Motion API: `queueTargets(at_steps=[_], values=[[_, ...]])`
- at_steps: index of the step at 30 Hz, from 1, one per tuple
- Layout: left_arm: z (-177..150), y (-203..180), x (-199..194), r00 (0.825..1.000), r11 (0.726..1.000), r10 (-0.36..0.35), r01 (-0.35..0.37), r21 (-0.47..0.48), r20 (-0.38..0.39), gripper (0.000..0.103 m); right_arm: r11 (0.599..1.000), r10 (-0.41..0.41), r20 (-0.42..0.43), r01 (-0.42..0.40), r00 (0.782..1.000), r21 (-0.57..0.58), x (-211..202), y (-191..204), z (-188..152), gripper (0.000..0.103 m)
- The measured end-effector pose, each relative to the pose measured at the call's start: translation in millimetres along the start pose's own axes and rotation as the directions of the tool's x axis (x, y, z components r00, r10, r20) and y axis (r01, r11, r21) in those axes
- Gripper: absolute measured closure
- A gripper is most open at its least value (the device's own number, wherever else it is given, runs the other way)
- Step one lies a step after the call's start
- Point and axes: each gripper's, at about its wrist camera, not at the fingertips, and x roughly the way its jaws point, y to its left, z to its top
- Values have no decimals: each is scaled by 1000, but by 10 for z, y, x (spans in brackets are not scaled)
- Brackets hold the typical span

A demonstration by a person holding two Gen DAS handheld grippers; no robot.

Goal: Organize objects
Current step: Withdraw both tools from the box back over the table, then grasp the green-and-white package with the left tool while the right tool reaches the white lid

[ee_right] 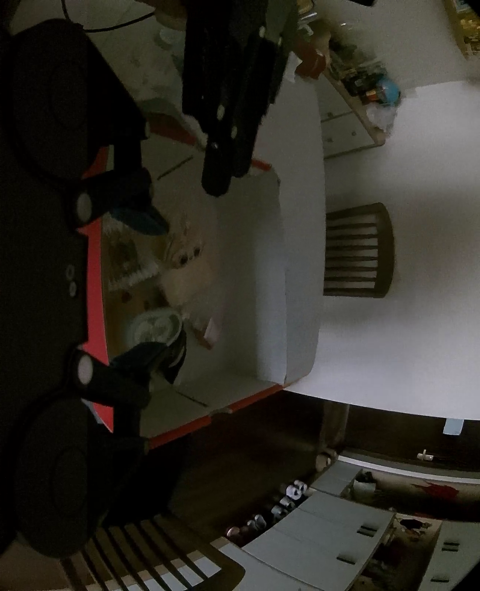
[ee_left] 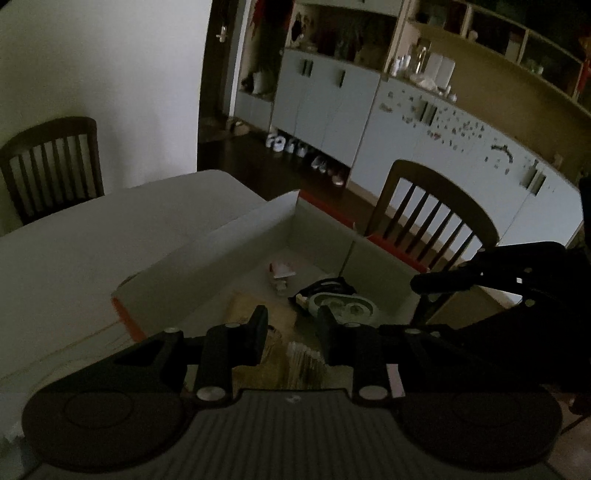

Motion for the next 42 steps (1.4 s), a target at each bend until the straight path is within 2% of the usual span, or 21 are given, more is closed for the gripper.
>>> queueTargets(at_steps=[6, 8, 9, 10, 12, 21, 27, 34, 42], values=[[-232, 187, -371, 1000, 1000, 1, 0, -22, 29, 76, 1000, 4, 15, -5, 1000, 27, -66, 295, -4, 34], [-321, 275, -481, 999, 1000, 1, 0, -27, 33, 73, 999, 8, 18, -8, 1000, 39, -85, 428, -4, 29], [-367, 325, -532, 999, 1000, 2, -1, -30, 35, 64, 999, 10, 19, -10, 1000, 44, -93, 488, -2, 28], [-411, 375, -588, 999, 999, 9, -8, -35, 40, 46, 999, 12, 21, -13, 1000, 45, -97, 554, 0, 28], [-506, 482, -723, 998, 998, 23, -20, -51, 63, 31, 999, 17, 22, -18, 1000, 43, -98, 703, -5, 27], [-849, 1021, -1204, 994, 993, 85, -78, -93, 71, 31, 996, 85, 29, -86, 996, 36, -88, 1399, -49, 19], [-1026, 1421, -1514, 985, 983, 148, -137, -119, 89, 23, 995, 95, 10, -95, 995, 12, 16, 1858, -90, 18], [-1218, 1983, -1800, 971, 963, 225, -208, -171, 83, 20, 990, 125, -22, -126, 992, -66, 146, 2376, -147, 17], [-1411, 2571, -1903, 957, 934, 287, -269, -234, 46, 13, 983, 136, -70, -143, 988, -111, 418, 2898, -173, 17]])
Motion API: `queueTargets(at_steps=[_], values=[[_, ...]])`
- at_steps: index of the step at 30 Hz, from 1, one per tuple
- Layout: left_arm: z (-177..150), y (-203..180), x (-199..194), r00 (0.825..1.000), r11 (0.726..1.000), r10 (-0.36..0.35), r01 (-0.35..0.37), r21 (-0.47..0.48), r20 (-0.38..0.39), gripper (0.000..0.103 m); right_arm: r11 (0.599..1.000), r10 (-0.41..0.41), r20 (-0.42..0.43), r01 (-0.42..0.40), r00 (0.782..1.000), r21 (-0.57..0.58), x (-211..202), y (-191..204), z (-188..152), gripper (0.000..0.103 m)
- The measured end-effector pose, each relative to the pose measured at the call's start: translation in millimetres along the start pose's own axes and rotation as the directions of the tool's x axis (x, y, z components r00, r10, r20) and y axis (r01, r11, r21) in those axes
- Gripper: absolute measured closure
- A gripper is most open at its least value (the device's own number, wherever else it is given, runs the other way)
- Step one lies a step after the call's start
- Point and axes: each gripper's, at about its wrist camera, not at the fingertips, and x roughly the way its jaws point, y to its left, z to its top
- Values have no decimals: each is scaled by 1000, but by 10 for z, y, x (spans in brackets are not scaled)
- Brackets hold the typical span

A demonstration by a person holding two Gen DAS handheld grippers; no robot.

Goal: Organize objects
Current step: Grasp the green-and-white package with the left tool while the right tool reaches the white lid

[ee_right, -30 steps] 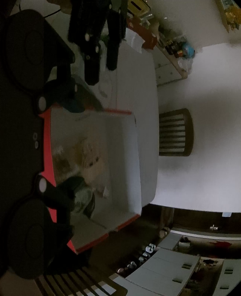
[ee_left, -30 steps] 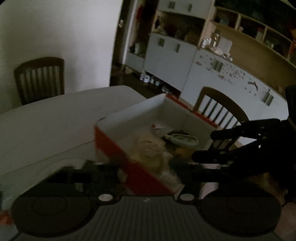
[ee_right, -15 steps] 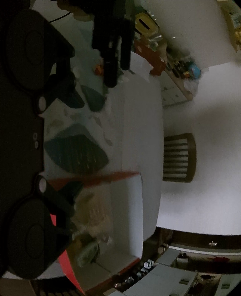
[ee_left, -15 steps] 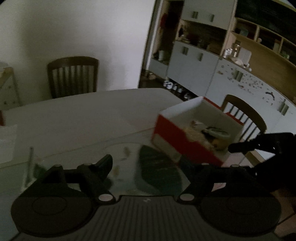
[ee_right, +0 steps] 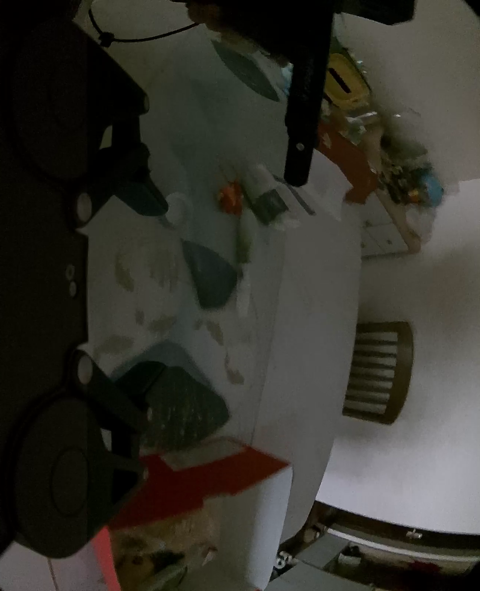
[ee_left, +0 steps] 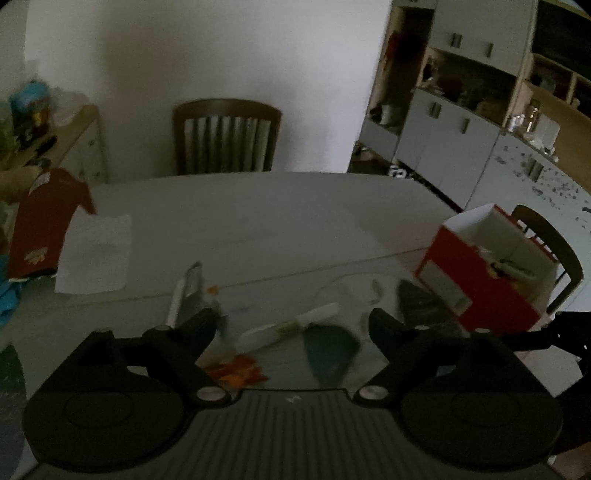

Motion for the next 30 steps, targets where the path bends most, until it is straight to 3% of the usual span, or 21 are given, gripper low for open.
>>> queueTargets(at_steps=[5, 15, 30], values=[[-76, 268, 99, 999, 999, 38, -38, -13, -21, 0, 999, 10, -22, -11, 1000, -35, 213, 250, 42, 17], [-43, 609, 499, 992, 994, 111, -111, 5, -61, 0, 995, 32, -71, -38, 997, -91, 708, 590, 106, 17], [61, 895, 1175, 975, 995, 101, -96, 33, -198, 0, 993, 13, -144, -30, 989, -112, 1216, 749, 109, 18]])
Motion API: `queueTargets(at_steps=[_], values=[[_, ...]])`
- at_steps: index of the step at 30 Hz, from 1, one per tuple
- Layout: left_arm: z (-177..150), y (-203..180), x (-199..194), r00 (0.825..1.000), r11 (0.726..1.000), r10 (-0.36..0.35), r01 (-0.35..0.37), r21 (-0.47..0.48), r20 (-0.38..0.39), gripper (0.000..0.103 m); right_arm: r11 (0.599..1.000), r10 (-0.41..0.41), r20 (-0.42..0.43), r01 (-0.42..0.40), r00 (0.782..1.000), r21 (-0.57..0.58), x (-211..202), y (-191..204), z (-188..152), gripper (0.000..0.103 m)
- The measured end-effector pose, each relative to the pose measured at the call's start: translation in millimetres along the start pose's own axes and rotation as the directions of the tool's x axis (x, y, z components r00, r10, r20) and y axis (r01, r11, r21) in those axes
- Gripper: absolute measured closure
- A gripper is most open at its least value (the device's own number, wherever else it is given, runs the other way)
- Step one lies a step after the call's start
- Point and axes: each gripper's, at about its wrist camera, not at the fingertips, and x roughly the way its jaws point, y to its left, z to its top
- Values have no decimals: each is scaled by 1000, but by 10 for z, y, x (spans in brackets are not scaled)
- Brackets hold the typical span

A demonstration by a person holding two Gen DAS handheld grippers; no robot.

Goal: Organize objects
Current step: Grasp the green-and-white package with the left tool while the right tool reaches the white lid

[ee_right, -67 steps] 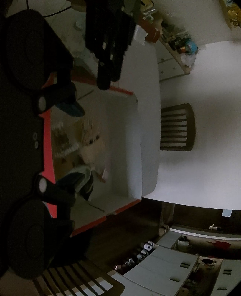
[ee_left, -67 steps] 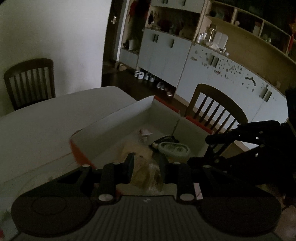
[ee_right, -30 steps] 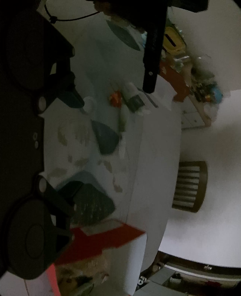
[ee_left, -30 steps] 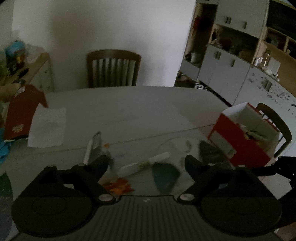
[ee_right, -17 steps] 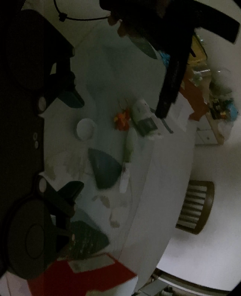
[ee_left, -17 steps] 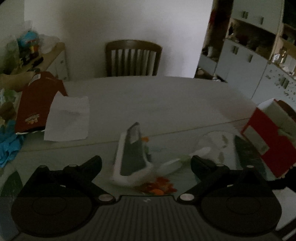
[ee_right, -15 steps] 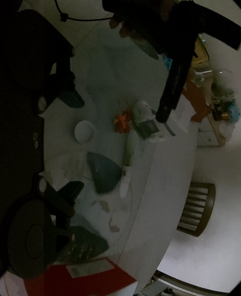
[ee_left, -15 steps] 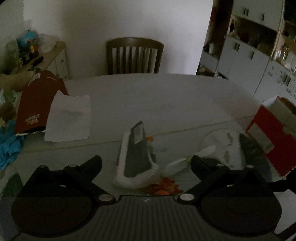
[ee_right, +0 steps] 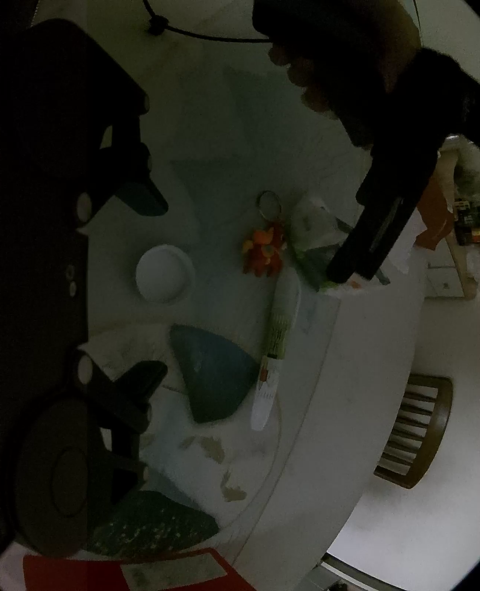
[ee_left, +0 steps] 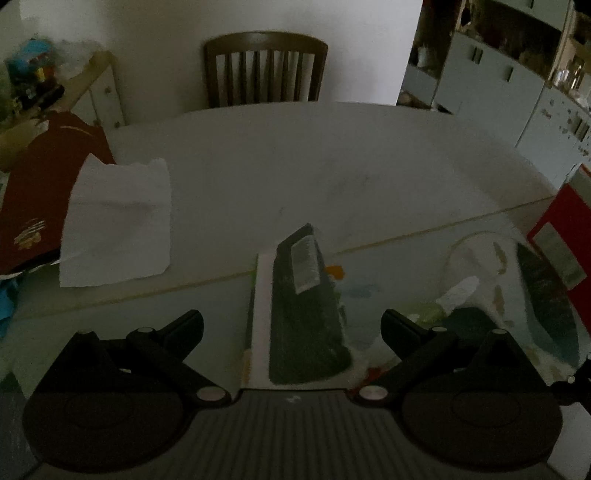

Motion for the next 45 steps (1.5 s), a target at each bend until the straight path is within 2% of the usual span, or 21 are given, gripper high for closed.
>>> queueTargets(at_steps=[7, 13, 21, 23, 26, 28, 30, 32, 34, 45], values=[[16, 38, 208, 999, 1000, 23, -23, 3, -38, 0, 1000, 2, -19, -3, 1000, -9, 120, 33, -10, 19], [-30, 46, 276, 999, 1000, 23, -23, 9, -39, 0, 1000, -1, -20, 1, 1000, -11, 177, 34, -4, 20], [-79, 87, 290, 999, 1000, 20, -20, -18, -37, 2, 1000, 10, -19, -11, 1000, -24, 238, 29, 24, 29], [-86, 94, 289, 999, 1000, 25, -25, -11, -35, 6, 1000, 14, -13, -14, 1000, -27, 240, 24, 35, 37], [-95, 75, 265, 999, 1000, 29, -29, 6, -25, 19, 999, 14, -6, -15, 1000, -30, 207, 40, 27, 45], [-93, 86, 245, 1000, 1000, 16, -16, 4, -15, 34, 999, 12, -4, -12, 1000, -30, 204, 18, 16, 49], [-96, 95, 219, 1000, 1000, -4, 4, -7, -9, 42, 1000, 7, -2, -7, 1000, -29, 189, 8, 13, 55], [-102, 100, 203, 1000, 1000, -8, 8, -14, -9, 49, 1000, 3, 0, -3, 1000, -27, 179, -2, 12, 65], [-112, 93, 182, 1000, 1000, -6, 6, -13, -6, 56, 1000, -1, -2, 1, 1000, -26, 162, -6, 11, 65], [-168, 81, -41, 1000, 998, -11, 12, -64, 17, 60, 999, -4, 33, 3, 999, 35, -111, -220, -77, 65]])
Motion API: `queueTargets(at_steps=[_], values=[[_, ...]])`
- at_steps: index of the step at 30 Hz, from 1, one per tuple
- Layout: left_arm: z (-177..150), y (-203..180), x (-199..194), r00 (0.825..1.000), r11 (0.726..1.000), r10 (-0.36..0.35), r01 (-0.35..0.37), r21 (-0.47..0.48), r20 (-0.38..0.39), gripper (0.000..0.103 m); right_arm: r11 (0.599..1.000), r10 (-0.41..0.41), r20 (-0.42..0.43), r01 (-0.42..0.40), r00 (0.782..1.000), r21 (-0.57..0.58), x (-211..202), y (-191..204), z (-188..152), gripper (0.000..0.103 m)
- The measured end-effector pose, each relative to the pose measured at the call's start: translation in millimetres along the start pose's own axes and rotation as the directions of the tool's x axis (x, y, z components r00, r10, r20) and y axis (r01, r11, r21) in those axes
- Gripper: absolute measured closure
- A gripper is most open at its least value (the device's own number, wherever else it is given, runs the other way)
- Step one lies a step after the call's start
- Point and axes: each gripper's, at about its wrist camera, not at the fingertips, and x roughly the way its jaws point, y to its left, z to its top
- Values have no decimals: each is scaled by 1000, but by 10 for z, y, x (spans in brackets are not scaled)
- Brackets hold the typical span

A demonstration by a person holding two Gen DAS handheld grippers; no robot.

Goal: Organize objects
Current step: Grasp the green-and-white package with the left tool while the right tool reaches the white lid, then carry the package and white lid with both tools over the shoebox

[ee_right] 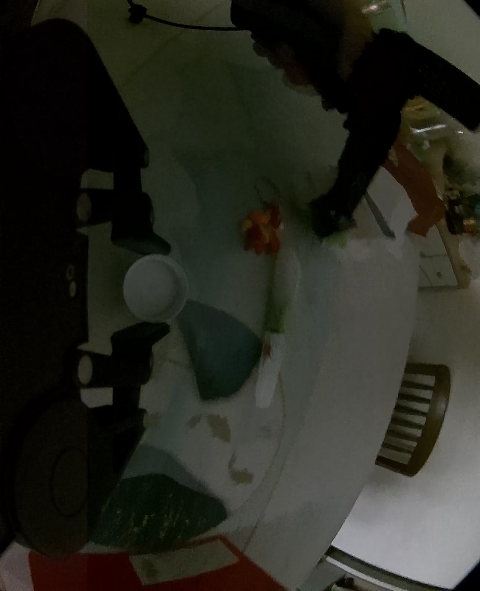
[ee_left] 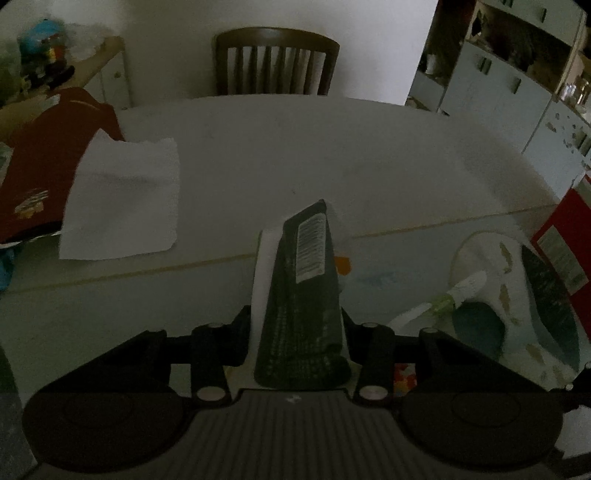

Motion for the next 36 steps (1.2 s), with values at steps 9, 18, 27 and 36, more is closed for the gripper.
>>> queueTargets(at_steps=[9, 18, 27, 36], values=[[-43, -188, -427, 999, 1000, -18, 18, -10, 32, 60, 998, 10, 62, -13, 998, 55, -446, -290, -63, 65], [-67, -709, -738, 997, 998, -69, 69, -2, 43, 60, 999, -13, 79, 9, 997, 40, -870, -606, -123, 65], [-18, -1425, -916, 990, 991, -130, 128, 34, 52, 60, 998, -17, 106, 10, 994, 69, -1274, -1099, -205, 65], [58, -2201, -892, 982, 981, -183, 179, 75, 47, 60, 996, -23, 141, 10, 990, 92, -1533, -1642, -348, 65]])
